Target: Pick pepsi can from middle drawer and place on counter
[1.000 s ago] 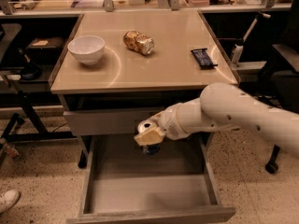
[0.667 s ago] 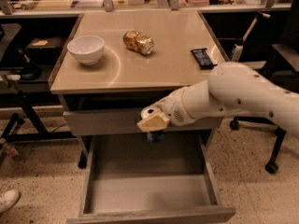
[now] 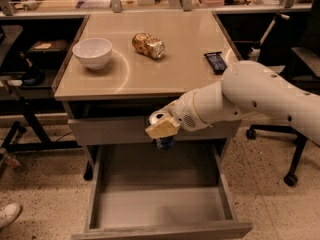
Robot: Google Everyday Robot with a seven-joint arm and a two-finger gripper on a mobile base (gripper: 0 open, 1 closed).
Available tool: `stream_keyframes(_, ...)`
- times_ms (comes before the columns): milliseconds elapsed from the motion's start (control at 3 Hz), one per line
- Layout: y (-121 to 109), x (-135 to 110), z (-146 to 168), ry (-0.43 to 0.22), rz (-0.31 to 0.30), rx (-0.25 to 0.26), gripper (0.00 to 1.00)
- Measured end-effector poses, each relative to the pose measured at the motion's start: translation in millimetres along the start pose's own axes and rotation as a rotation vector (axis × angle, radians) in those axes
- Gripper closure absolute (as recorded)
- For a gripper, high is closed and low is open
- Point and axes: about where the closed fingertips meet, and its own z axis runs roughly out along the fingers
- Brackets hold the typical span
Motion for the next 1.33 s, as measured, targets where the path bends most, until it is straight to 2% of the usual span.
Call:
stream_keyframes(333, -12.5, -26.0, -23.5, -0.021, -0.032, 0.029, 1.00)
stream_keyframes(1333, -84.1, -101.2, -100.4, -0.092, -0.050, 0.105, 1.00)
